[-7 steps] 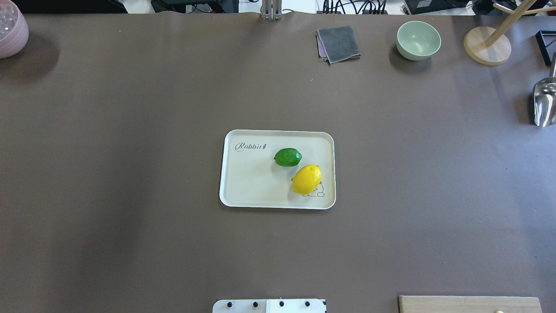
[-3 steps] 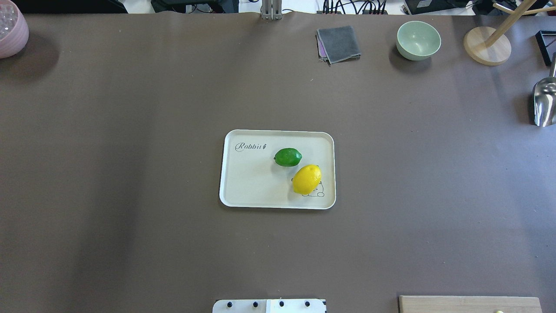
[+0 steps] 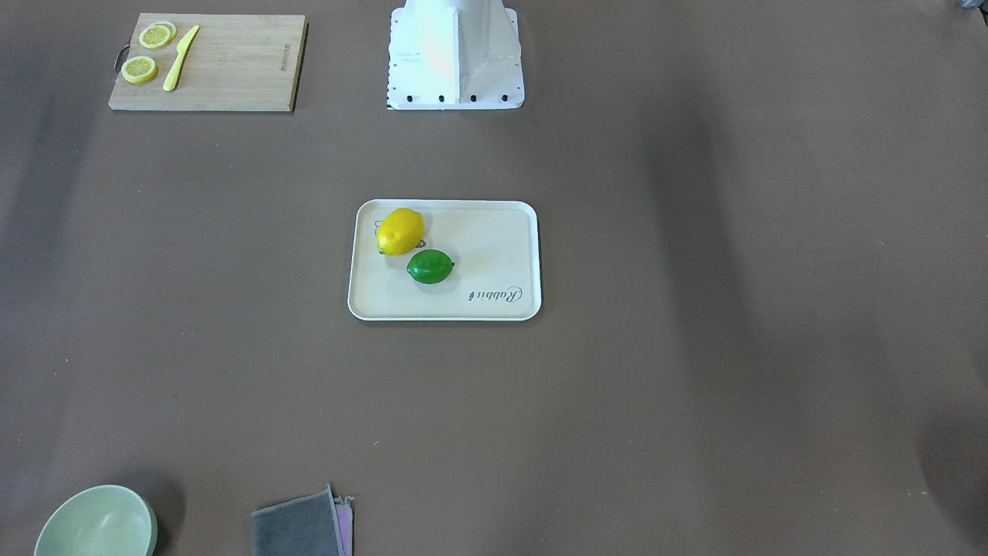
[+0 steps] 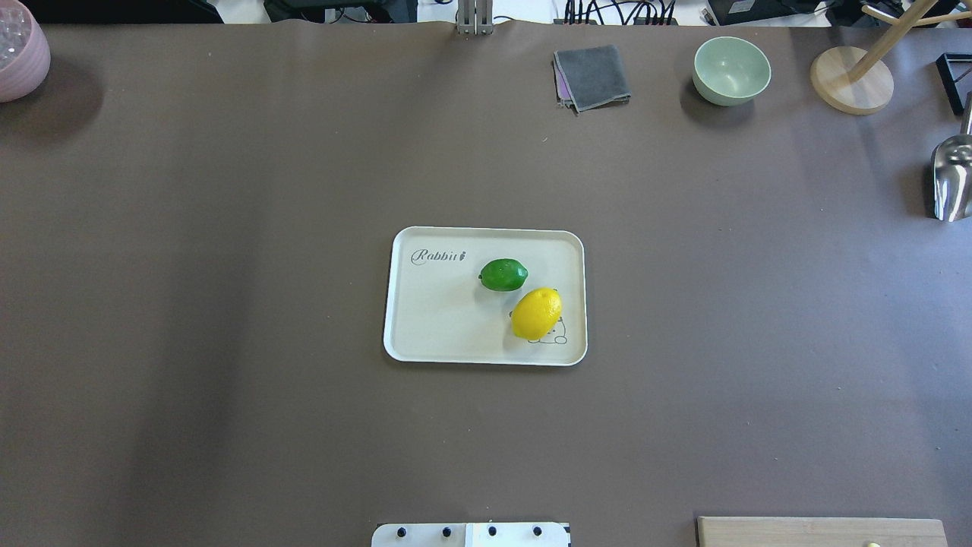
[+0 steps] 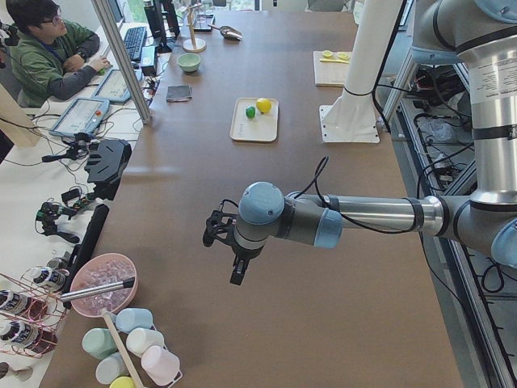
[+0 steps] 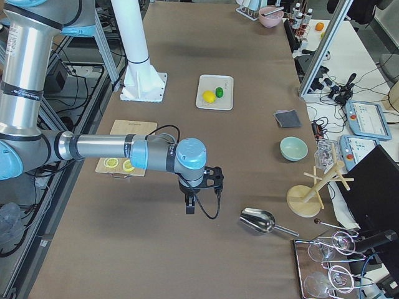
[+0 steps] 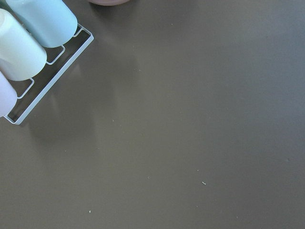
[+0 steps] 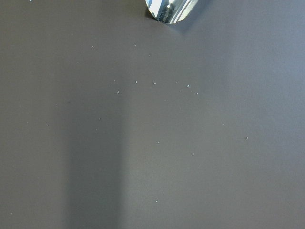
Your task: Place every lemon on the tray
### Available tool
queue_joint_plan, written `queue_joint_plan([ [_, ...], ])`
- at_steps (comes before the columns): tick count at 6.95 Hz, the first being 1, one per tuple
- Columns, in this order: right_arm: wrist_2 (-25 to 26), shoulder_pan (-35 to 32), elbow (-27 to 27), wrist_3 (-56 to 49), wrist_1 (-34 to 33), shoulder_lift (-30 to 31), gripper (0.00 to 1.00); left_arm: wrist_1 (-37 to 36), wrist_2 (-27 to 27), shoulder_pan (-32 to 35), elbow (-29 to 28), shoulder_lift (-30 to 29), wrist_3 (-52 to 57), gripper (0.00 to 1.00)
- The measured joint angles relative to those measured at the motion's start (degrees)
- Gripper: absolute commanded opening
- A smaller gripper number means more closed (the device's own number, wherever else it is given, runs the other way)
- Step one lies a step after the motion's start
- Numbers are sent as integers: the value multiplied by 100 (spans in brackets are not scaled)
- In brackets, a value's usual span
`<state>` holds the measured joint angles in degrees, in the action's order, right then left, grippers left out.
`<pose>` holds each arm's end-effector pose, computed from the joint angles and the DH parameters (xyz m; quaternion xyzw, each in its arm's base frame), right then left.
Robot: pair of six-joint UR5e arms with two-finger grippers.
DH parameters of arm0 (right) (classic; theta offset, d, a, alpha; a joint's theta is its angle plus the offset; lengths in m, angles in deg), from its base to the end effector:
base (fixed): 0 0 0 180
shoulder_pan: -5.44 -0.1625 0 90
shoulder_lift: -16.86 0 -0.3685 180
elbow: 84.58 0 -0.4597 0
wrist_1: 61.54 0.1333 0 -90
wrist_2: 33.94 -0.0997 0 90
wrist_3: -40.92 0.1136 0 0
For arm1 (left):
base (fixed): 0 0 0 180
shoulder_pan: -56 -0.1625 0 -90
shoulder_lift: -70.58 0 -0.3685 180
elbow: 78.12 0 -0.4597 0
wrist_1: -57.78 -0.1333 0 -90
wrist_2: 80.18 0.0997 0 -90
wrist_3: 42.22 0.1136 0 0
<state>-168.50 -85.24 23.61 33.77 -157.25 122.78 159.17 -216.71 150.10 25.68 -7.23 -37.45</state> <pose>0.0590 -0.4523 0.5854 -0.0018 -0.3800 -0.0408 0.9241 -0.0862 -0.4915 0.5635 0.1340 0.3832 0.0500 0.9125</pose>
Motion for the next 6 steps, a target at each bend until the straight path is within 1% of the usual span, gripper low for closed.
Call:
queue_joint_plan([
  [6,0,27,0,12,9,-1,100,9,3,-71,-1,-20,7,99],
])
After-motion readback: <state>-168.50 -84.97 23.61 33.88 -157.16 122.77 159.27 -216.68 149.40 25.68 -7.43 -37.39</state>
